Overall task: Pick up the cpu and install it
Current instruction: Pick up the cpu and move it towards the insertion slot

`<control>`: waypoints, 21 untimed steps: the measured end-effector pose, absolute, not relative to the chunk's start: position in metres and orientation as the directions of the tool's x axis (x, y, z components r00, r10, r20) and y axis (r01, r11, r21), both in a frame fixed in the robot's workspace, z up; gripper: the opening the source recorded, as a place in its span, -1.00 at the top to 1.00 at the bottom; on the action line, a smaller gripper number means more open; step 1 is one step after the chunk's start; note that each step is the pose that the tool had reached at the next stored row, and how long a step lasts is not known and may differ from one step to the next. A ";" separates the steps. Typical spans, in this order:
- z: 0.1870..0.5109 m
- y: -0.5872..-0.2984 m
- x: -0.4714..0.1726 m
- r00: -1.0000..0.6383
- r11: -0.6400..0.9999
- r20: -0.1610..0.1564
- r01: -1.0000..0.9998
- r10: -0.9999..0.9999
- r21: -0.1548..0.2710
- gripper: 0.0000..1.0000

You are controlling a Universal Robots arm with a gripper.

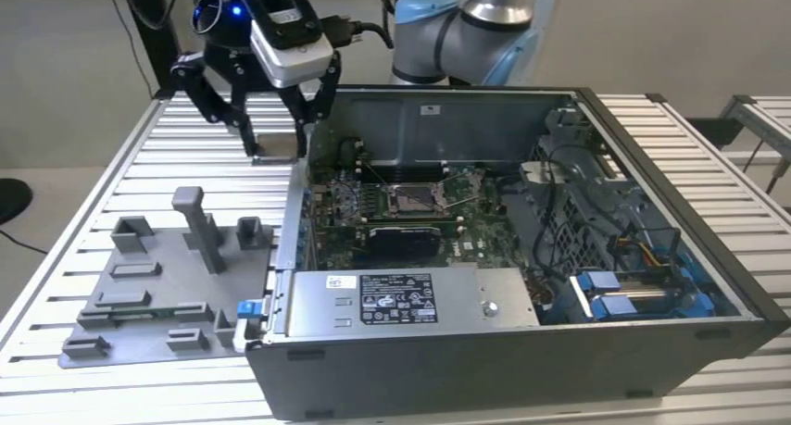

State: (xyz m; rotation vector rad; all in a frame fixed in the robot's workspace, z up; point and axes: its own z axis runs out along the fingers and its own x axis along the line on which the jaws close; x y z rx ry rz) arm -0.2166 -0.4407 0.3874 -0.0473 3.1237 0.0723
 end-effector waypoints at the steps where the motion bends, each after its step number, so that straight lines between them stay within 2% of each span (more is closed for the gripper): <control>1: 0.387 -0.440 -0.212 -0.999 0.998 -0.018 -0.031 -0.030 0.046 1.00; 21: 0.387 -0.433 -0.121 -0.999 0.998 -0.017 -0.031 -0.030 0.046 1.00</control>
